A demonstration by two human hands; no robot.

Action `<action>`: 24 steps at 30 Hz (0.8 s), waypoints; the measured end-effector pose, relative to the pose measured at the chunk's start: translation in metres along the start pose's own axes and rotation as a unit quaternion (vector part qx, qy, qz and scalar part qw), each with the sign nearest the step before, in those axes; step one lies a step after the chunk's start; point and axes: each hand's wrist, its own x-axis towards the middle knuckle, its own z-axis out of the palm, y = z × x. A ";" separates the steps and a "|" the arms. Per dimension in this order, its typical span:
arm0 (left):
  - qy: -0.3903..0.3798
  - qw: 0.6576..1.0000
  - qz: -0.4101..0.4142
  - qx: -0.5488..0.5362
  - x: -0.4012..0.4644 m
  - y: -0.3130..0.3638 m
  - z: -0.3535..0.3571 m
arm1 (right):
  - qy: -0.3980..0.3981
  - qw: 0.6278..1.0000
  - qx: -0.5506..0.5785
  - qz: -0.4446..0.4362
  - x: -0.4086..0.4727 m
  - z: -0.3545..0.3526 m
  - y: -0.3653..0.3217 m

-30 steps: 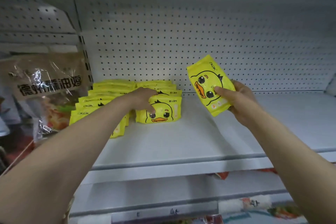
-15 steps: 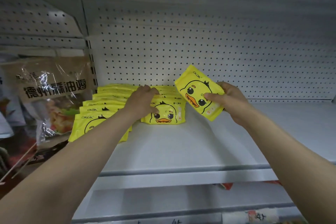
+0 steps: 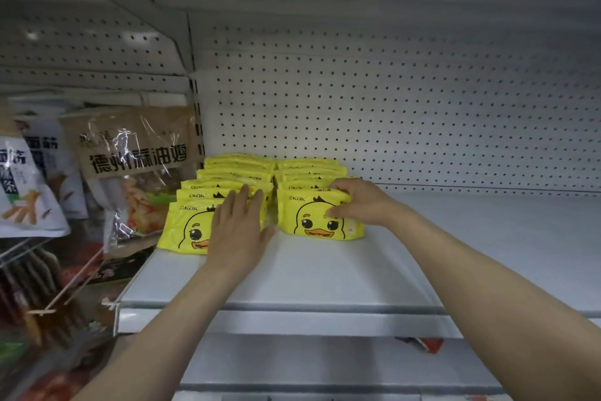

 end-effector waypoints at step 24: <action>0.013 0.998 -0.036 0.059 0.006 0.013 0.012 | 0.084 0.948 -0.305 0.021 -0.006 0.045 -0.015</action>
